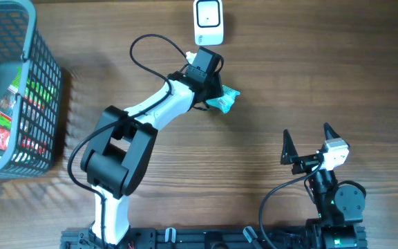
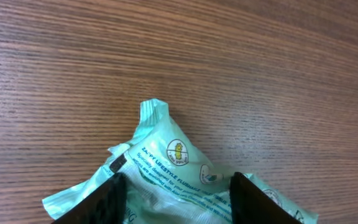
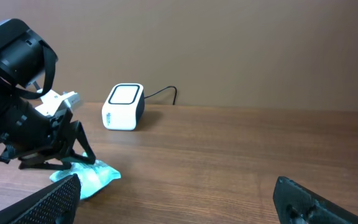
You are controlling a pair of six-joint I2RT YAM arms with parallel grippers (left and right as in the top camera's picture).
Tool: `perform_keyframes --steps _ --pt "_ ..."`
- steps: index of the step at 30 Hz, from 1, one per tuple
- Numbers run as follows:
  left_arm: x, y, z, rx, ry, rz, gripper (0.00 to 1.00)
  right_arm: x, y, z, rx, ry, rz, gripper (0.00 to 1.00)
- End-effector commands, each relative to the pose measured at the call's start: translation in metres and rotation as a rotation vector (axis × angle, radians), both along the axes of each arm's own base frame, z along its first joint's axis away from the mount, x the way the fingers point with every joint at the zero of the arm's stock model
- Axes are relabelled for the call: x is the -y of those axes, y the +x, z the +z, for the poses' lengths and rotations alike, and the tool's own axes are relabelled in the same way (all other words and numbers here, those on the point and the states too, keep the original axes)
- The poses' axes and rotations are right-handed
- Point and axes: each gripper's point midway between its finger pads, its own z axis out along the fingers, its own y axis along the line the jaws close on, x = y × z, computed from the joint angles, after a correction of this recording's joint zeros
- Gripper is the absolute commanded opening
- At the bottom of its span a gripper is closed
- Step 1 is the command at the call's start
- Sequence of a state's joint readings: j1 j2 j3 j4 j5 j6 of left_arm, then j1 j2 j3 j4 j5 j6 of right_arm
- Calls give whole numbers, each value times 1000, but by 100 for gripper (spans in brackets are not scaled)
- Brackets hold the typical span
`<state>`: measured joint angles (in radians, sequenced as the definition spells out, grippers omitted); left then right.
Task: Scan the item barcode
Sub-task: 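Carry the green bag with the left gripper and drop it mid-table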
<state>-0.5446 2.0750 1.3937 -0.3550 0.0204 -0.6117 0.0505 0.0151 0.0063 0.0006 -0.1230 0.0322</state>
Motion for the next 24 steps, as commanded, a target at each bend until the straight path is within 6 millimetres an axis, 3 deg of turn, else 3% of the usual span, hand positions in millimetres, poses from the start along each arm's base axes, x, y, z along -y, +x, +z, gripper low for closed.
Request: perform_keyframes --steps 1,5,7,10,15,19,21,24 --pt "26 -29 -18 -87 -29 -128 50 3 0 2 11 -5 -16 100" --pt "49 -56 -20 -68 39 -345 53 3 0 2 11 -5 -16 100" --pt "66 -81 -24 -59 93 -501 56 3 0 2 11 -5 -16 100" --pt "78 -105 -27 -65 141 -582 60 3 0 2 11 -5 -16 100" --pt "89 -111 -20 -41 144 -606 66 3 0 2 11 -5 -16 100" --pt "91 -86 29 64 103 -558 76 3 0 2 11 -5 -16 100" --pt "81 -62 84 153 74 -501 80 3 0 2 11 -5 -16 100" --pt "32 -23 180 295 67 -351 92 3 0 2 11 -5 -16 100"
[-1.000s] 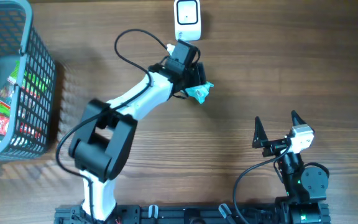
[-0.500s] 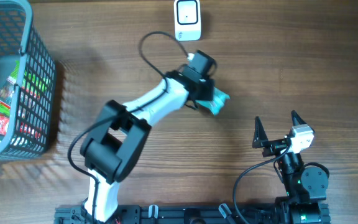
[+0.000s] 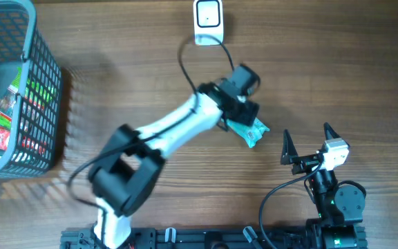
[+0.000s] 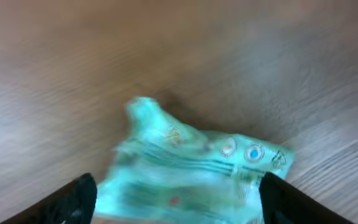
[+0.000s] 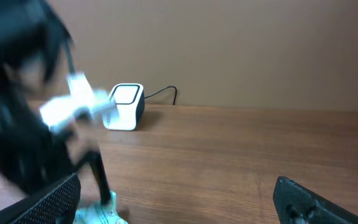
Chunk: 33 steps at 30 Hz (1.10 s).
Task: Scan the item barcode
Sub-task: 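Carry the green bag with the left gripper and drop it mid-table, then grasp the bright green snack bag in the basket with the left gripper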
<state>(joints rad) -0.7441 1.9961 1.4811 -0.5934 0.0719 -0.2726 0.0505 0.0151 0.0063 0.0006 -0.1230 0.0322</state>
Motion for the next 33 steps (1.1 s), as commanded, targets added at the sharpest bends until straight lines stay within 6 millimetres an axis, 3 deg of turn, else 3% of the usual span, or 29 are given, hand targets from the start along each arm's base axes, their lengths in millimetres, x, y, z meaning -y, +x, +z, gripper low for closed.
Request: perform_keyframes --steps 1,3,4,6,8,9,10,12,13,15,16,20,25,27,29,33 --pt "-67 71 175 310 -142 215 98 3 0 2 11 -5 -16 100" --pt "-123 89 233 404 -172 338 100 3 0 2 11 -5 -16 100" --pt "-146 94 251 435 -182 385 100 3 0 2 11 -5 -16 100" --pt "-227 102 299 535 -201 558 100 3 0 2 11 -5 -16 100" --pt "-304 97 322 591 -202 742 100 3 0 2 11 -5 -16 100" --pt "-337 92 327 601 -199 833 100 3 0 2 11 -5 -16 100" --pt "-385 81 329 605 -180 957 100 3 0 2 11 -5 -16 100" --pt "-460 56 320 575 -135 1163 100 3 0 2 11 -5 -16 100" --pt "-489 43 312 546 -108 1247 100 3 0 2 11 -5 -16 100" --pt "-529 21 294 480 -61 1361 100 3 0 2 11 -5 -16 100" --pt "-556 2 276 413 -32 1447 100 3 0 2 11 -5 -16 100" --pt "-614 -46 213 202 22 1671 100 3 0 2 11 -5 -16 100" --pt "-643 -67 142 20 54 1733 100 3 0 2 11 -5 -16 100" --pt "-649 -59 117 -13 93 1628 100 3 0 2 11 -5 -16 100" --pt "-647 -35 96 -17 48 1482 100 3 0 2 11 -5 -16 100" --pt "-642 -9 72 -11 44 1289 100 3 0 2 11 -5 -16 100"
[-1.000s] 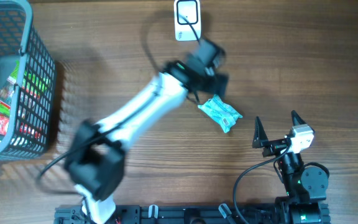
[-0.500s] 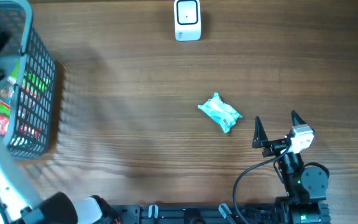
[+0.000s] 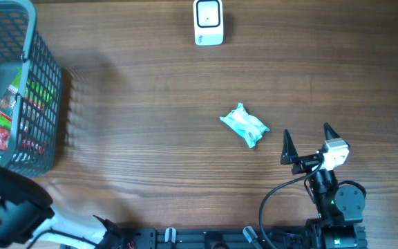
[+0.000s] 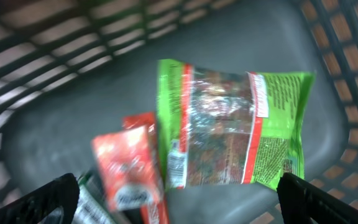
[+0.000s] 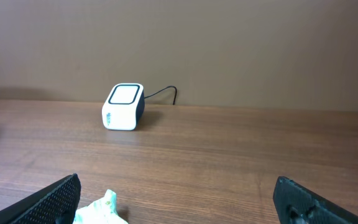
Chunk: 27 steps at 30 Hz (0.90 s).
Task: Scan the item barcode
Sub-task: 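Grasp the bright green snack bag in the basket with the left gripper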
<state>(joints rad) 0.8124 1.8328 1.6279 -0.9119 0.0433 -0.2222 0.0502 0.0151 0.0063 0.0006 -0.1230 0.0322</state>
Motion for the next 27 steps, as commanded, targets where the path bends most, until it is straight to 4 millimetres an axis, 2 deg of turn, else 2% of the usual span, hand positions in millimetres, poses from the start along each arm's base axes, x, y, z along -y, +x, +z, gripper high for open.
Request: perform_keyframes --steps 1,5,13,20,21,22,23,25,27 --pt "15 28 -27 -17 -6 -276 100 3 0 2 11 -5 -15 100" --pt "22 41 -65 -77 -26 -394 100 3 0 2 11 -5 -15 100" --pt "53 64 -132 -183 -65 -632 100 3 0 2 11 -5 -15 100" --pt "60 51 -177 -304 -118 -631 100 3 0 2 11 -5 -15 100" --pt "62 49 -181 -312 -129 -632 91 3 0 2 11 -5 -15 100" --pt "62 48 -184 -317 -136 -631 73 3 0 2 11 -5 -15 100" --pt "63 47 -185 -319 -140 -631 60 3 0 2 11 -5 -15 100" --pt "63 47 -186 -320 -142 -631 41 3 0 2 11 -5 -15 100" --pt "63 47 -186 -319 -143 -631 34 3 0 2 11 -5 -15 100"
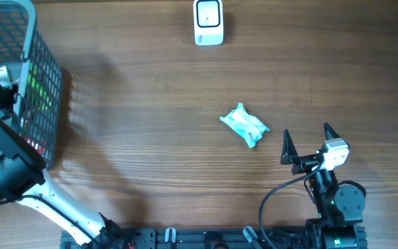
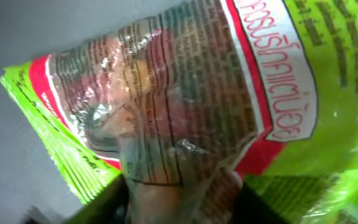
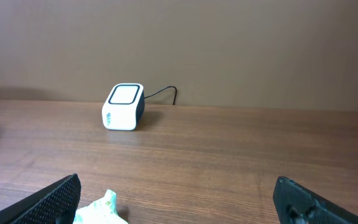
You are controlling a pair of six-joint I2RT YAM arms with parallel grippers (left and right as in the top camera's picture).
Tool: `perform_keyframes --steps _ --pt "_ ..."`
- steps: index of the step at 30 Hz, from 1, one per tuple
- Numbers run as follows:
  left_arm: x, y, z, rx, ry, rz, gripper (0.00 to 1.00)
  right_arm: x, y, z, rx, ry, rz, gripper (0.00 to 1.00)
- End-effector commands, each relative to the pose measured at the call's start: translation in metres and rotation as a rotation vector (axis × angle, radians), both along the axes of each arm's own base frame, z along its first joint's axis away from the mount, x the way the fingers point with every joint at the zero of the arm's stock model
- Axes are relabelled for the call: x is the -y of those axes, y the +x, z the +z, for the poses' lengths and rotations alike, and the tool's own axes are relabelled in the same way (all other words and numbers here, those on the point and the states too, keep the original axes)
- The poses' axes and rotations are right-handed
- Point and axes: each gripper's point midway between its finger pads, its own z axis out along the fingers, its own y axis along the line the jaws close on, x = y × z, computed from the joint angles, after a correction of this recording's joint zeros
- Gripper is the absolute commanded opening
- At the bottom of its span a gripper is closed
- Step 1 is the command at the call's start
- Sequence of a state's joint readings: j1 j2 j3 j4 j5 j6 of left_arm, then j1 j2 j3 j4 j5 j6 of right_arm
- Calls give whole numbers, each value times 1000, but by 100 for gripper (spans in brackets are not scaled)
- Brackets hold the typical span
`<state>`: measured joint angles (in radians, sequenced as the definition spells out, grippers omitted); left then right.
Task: Scan the item barcode
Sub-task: 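Grasp the bright green snack bag in the basket with the left gripper, then place the green snack bag beside the mint bag with the left gripper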
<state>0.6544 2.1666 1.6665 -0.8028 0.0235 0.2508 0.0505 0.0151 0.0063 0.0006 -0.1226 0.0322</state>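
Observation:
My left gripper is down inside the grey basket at the far left. Its jaws have closed in on a green snack packet with a red band and a clear window, which fills the left wrist view. From overhead only the arm's white end shows inside the basket. The white barcode scanner stands at the table's back edge, also in the right wrist view as the scanner. My right gripper rests open at the front right, holding nothing.
A mint-green packet lies on the wood right of centre, just left of my right gripper; its corner shows as the mint packet. Red packets lie in the basket. The scanner's cable runs behind it.
My left gripper was open above the green and red packets in the basket. Now it is low on the green packet with its jaws closed onto it. The right arm is unchanged.
My left gripper was shut on the mint packet just below the scanner. Then it stood open over that packet right of centre, where the packet has stayed. Later it hung open over the basket's packets, and now it grips the green one.

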Motion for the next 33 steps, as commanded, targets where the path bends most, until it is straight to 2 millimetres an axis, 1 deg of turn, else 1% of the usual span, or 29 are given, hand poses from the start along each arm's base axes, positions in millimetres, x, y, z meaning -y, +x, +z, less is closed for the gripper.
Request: perform_keyframes --steps 1,3,5,7,8,10,11,13,14,16,17,18,19,20,22,23,25,26,27,28,30,31,33 --pt "30 -20 -59 -114 -143 -20 25 3 0 2 11 -5 -15 100" --pt "28 -18 -53 -100 -134 -15 4 3 0 2 11 -5 -15 100" --pt "21 -8 -29 -52 -105 14 4 3 0 2 11 -5 -15 100" --pt "11 4 12 21 -54 38 4 3 0 2 11 -5 -15 100" --pt "5 11 40 73 -19 55 4 3 0 2 11 -5 -15 100" --pt "-6 24 115 222 62 110 4 3 0 2 11 -5 -15 100" --pt "-8 27 147 288 94 132 4 3 0 2 11 -5 -15 100" --pt "-6 24 223 448 158 185 4 3 0 2 11 -5 -15 100" --pt "-1 18 261 530 184 212 4 3 0 2 11 -5 -15 100" --pt "14 1 314 651 204 257 4 3 0 2 11 -5 -15 100" --pt "26 -9 335 696 197 272 4 3 0 2 11 -5 -15 100" --pt "43 -18 351 733 169 264 4 3 0 2 11 -5 -15 100" --pt "64 -27 363 757 126 243 5 3 0 2 11 -5 -15 100" --pt "87 -34 369 765 77 202 5 3 0 2 11 -5 -15 100" --pt "125 -44 371 750 -6 133 4 3 0 2 11 -5 -15 100" --pt "155 -50 364 707 -71 79 4 3 0 2 11 -5 -15 100" --pt "195 -55 347 614 -149 9 4 3 0 2 11 -5 -15 100" --pt "210 -56 339 572 -177 -24 4 3 0 2 11 -5 -15 100" --pt "228 -55 328 527 -206 -65 4 3 0 2 11 -5 -15 100" --pt "253 -55 311 463 -243 -127 4 3 0 2 11 -5 -15 100" --pt "288 -55 283 374 -288 -215 4 3 0 2 11 -5 -15 100" --pt "308 -56 263 318 -310 -268 4 3 0 2 11 -5 -15 100" --pt "334 -59 227 230 -332 -304 4 3 0 2 11 -5 -15 100"
